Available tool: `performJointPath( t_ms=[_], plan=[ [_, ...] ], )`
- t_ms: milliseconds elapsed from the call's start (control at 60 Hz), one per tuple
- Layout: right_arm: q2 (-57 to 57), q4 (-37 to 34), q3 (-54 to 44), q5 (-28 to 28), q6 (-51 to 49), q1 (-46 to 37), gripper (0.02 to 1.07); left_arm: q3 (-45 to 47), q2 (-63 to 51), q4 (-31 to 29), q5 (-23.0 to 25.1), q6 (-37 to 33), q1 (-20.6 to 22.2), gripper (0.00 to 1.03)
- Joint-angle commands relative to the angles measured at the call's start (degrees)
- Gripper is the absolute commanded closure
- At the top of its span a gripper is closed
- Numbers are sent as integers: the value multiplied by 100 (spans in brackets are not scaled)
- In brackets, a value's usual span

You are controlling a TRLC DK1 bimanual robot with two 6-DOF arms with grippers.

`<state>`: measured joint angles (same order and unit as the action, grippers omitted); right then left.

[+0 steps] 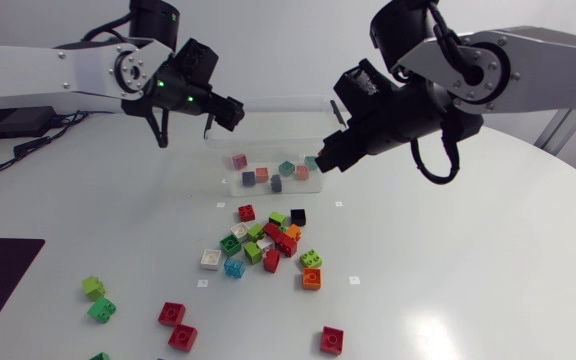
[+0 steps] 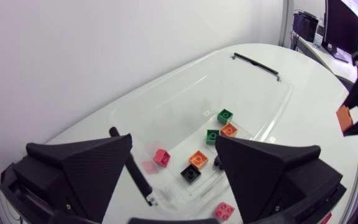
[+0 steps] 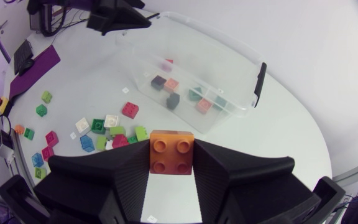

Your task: Place the duplo bricks in the container

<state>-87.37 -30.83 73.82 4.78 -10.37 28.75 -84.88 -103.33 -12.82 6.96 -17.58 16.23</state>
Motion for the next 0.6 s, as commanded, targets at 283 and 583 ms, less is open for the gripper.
performJointPath(
  t_ms=[283,583],
  plan=[
    [-1010,437,1240,76,123,-186,75,1668,1579,-511,446,-1318,-603,6],
    [-1757,842,1899,-38,290,-239,75,2520,1781,-722,605,-2337,-735,6]
  ],
)
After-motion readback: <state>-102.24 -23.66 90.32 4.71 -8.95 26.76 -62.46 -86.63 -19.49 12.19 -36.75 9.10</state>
